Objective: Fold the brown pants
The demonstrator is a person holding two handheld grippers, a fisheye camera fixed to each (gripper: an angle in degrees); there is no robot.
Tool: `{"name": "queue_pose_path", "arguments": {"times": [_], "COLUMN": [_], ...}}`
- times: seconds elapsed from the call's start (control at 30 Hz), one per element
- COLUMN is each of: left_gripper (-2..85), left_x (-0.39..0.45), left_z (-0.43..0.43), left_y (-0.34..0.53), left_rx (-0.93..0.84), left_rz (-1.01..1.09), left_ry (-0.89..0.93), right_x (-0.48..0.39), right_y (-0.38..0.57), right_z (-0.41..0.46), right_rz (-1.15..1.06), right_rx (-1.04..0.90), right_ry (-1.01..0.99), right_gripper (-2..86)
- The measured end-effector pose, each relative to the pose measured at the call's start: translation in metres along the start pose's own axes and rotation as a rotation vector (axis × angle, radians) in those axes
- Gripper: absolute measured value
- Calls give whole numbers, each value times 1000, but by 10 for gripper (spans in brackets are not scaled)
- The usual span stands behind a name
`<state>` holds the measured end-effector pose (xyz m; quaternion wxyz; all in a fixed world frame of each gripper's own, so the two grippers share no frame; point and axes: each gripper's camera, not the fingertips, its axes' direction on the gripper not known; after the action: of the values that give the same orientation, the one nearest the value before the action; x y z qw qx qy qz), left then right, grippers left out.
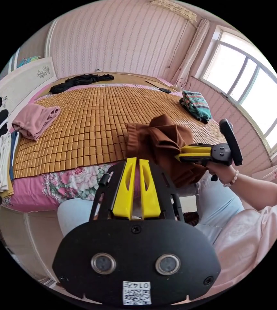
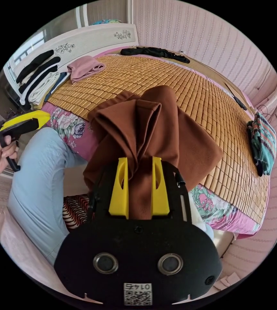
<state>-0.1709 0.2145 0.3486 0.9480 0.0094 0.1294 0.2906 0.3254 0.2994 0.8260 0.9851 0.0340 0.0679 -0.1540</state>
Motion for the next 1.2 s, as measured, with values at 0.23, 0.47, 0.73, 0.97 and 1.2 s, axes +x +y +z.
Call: {"name": "queue_pose_path", "arguments": {"times": [0.23, 0.47, 0.73, 0.97, 1.2], "left_gripper": [93, 87, 20, 4, -7], "left_x": [-20, -12, -10, -3, -5], "left_z": [58, 143, 109, 18, -12], "left_y": [-76, -120, -107, -22, -9], "left_rx": [-58, -359, -247, -102, 24], "left_rz": [-30, -29, 86, 192, 47], "left_ry": [64, 39, 152, 294, 291], "right_x": [-1, 45, 144, 161, 161], "right_y": [33, 101, 242, 298, 302], "right_z": [-15, -113, -177, -146, -172], "right_rz": [20, 147, 575, 690, 653], "right_rx": [39, 253, 298, 145, 359], "right_ry": [-92, 22, 358, 385, 344], "right_gripper": [18, 8, 5, 5, 4]}}
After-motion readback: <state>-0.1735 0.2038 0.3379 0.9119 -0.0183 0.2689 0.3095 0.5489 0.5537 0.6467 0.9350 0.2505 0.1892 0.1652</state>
